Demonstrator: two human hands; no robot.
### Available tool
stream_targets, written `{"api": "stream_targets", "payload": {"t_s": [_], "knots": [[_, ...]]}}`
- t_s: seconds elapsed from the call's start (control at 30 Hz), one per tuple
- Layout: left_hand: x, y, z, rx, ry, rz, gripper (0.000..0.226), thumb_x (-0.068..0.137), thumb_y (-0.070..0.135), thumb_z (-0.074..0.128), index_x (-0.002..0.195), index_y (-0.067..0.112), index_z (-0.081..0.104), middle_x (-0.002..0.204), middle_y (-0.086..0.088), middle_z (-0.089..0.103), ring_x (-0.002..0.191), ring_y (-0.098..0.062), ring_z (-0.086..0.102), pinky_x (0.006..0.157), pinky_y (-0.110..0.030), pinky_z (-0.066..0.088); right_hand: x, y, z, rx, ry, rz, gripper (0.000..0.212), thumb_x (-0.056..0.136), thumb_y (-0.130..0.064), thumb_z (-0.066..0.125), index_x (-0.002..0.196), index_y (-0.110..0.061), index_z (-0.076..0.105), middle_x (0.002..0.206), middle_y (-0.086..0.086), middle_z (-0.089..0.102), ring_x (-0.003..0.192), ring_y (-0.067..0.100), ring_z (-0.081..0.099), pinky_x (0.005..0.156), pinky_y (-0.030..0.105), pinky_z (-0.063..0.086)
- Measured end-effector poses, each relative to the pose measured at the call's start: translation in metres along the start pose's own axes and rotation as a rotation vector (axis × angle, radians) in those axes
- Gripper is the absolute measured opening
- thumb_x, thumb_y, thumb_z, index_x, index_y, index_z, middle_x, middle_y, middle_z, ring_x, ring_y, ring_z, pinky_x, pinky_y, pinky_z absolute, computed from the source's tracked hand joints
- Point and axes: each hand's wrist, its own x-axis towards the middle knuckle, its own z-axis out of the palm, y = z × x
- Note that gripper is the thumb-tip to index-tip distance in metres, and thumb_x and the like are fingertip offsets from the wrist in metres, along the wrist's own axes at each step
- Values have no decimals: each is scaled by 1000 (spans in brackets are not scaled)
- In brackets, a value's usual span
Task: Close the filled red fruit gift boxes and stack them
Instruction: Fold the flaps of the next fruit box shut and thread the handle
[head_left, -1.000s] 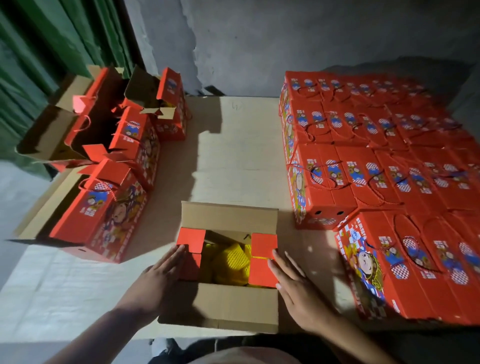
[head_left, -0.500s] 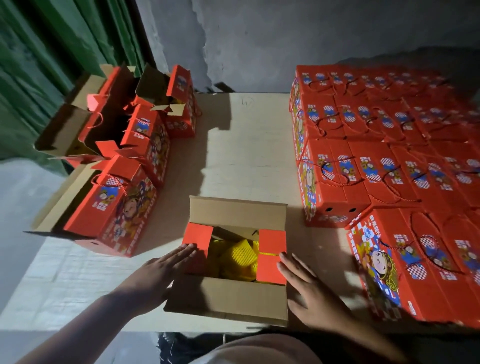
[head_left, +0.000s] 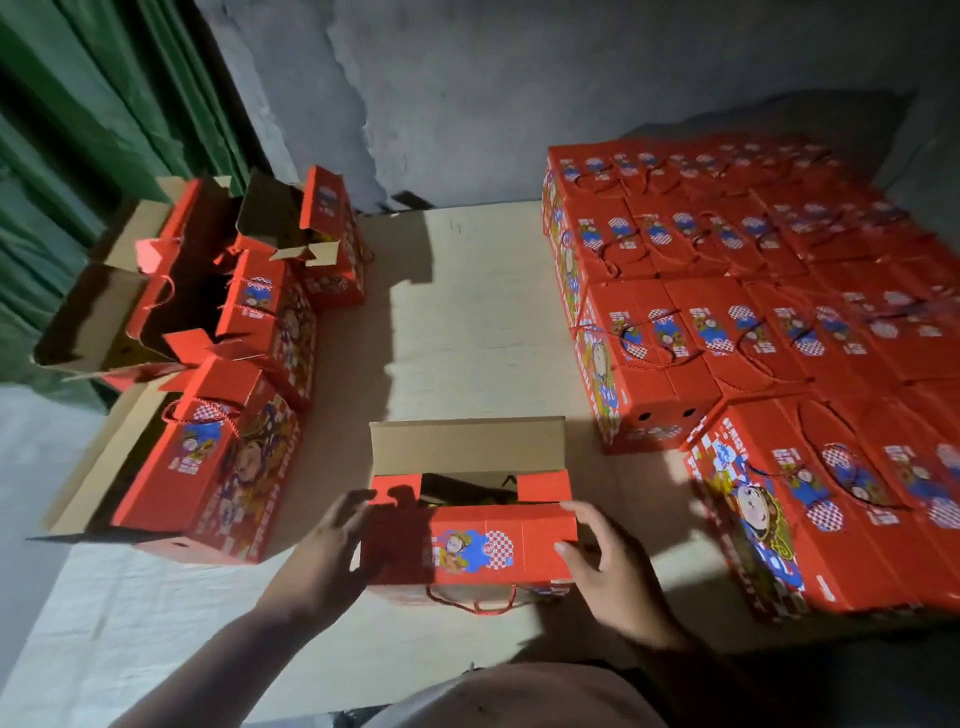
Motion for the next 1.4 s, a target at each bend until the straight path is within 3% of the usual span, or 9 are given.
{"api": "stream_targets", "payload": {"t_s": [0.1, 0.17, 0.3, 0.47, 0.8, 0.97, 1.17, 1.27, 1.4], "knots": [[-2, 3, 6, 114, -22, 75, 94, 72, 48, 89, 151, 45, 37, 152, 13, 37, 128, -12, 50, 101, -24, 47, -2, -1, 0, -107, -23, -70, 46, 95, -25, 74, 139, -28, 62, 139, -14, 56, 130, 7, 56, 108, 25, 44], [-3, 2, 12, 177, -37, 99, 103, 63, 62, 86, 150, 38, 38, 152, 11, 37, 133, -14, 41, 104, -31, 50, -5, 2, 0, -145, -69, -90, 57, 90, -36, 78, 143, -30, 58, 144, -16, 40, 131, -5, 46, 105, 13, 38], [-4, 3, 19, 157, -42, 107, 101, 63, 56, 90, 147, 33, 39, 144, 15, 40, 129, -13, 44, 102, -37, 55, -2, 7, -4, -202, -169, -121, 82, 79, -58, 77, 151, -30, 48, 154, -23, 26, 135, -18, 30, 106, 5, 28], [-1, 11, 17, 216, 8, 116, 107, 49, 54, 96, 141, 30, 45, 131, 15, 46, 114, -11, 48, 85, -28, 60, 3, 6, -2, -303, -192, -159, 92, 78, -58, 80, 156, -28, 42, 156, -21, 34, 143, 3, 34, 116, 20, 32], [-13, 15, 26, 201, 24, 3, 90, 72, 48, 86, 150, 32, 45, 142, 11, 55, 128, -19, 53, 99, -40, 54, -1, -1, -6, -378, -170, -194, 88, 80, -59, 81, 155, -29, 47, 150, -18, 46, 141, 5, 37, 115, 17, 30], [-22, 18, 37, 205, 9, -66, 88, 91, 50, 72, 164, 34, 26, 167, 8, 33, 153, -17, 33, 119, -38, 39, -5, 3, -4, -388, -198, -189, 88, 86, -65, 72, 160, -32, 38, 162, -21, 35, 149, -1, 28, 118, 13, 21], [-30, 17, 46, 210, -86, -100, 91, 99, 75, 38, 160, 45, -23, 170, 20, -21, 156, -4, -23, 128, -51, 6, -7, 14, 4, -355, -266, -199, 88, 98, -63, 57, 168, -31, 13, 173, -23, -6, 159, -1, 2, 126, 22, 20], [-33, 19, 51, 17, -13, -119, 75, 102, 77, 25, 165, 45, -3, 170, 23, -17, 158, -7, -19, 125, -43, 7, -11, 16, 8, -332, -277, -194, 83, 103, -57, 51, 168, -32, 7, 171, -25, -16, 158, -3, -3, 124, 22, 22], [-20, 23, 43, -184, 230, -154, 35, 109, 28, 54, 143, 29, 64, 162, 25, 21, 151, -21, 35, 110, -37, 48, -10, 12, 8, -246, -241, -142, 65, 109, -46, 46, 167, -33, 20, 170, -30, -8, 156, -6, 9, 122, 21, 28]]}}
